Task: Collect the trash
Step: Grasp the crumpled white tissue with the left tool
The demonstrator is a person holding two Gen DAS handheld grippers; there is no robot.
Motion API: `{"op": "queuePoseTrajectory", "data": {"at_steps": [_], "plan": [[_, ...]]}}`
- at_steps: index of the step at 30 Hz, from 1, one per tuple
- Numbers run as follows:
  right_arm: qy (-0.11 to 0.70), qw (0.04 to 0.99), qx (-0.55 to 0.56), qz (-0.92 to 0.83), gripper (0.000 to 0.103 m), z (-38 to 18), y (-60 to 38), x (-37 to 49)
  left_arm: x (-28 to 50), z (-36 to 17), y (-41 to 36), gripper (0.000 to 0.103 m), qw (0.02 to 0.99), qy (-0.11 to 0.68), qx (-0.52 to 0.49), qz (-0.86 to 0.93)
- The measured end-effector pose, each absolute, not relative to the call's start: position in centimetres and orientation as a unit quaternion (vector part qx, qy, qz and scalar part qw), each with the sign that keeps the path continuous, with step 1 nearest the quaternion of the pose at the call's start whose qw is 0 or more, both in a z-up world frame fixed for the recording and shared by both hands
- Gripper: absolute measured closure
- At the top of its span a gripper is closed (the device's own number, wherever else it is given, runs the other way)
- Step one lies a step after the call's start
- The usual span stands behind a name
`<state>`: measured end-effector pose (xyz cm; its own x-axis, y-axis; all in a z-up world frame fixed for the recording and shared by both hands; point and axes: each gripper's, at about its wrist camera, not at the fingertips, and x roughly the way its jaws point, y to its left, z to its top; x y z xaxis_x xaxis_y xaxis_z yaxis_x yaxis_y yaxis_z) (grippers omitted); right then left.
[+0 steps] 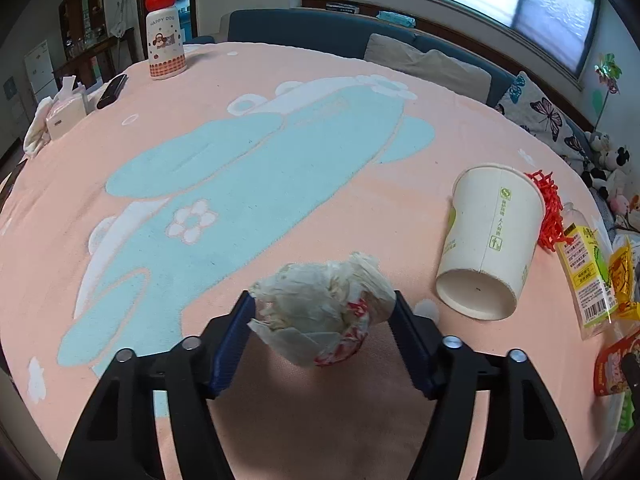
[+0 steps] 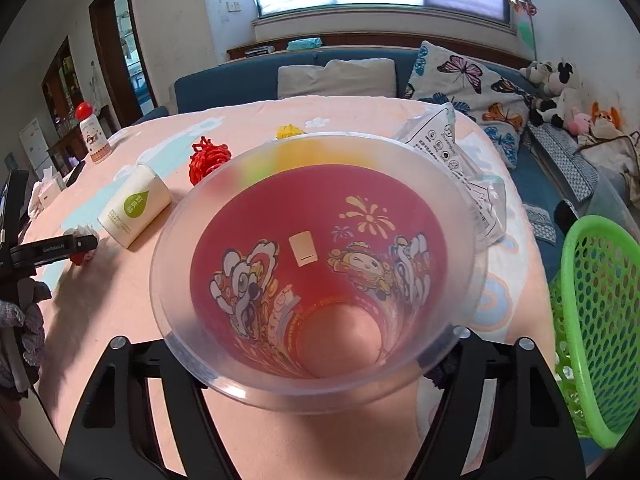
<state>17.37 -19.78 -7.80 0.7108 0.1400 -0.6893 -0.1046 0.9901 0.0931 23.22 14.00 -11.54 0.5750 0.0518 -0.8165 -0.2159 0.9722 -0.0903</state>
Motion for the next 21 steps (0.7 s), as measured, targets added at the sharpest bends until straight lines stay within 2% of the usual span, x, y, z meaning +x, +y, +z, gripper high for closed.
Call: {"op": "queuePoseTrajectory", "data": {"at_steps": [3,5,13,21], "plan": [[0.375,0.924,0.024,0.067,0.032,-7.8,-19.9,17.3,23.3,-11.7,13.8,0.043,0.884,0.453,-0.085,0.075],[0.375,0.924,0.024,0.068,0.032,-7.9,-19.9,17.3,23.5,-11.8,13.7,0.051,0.883,0.456,-0.086,0.070],[0.373,0.925,0.025,0.067,0.032,-7.8,-19.9,17.1,23.4,-11.7,13.4,0.060,0.885,0.453,-0.084,0.066],[0.365,0.928,0.023,0.065,0.032,-7.1,-20.1,16.3,21.9,-10.6,13.5,0.064,0.892,0.439,-0.096,0.060]]}}
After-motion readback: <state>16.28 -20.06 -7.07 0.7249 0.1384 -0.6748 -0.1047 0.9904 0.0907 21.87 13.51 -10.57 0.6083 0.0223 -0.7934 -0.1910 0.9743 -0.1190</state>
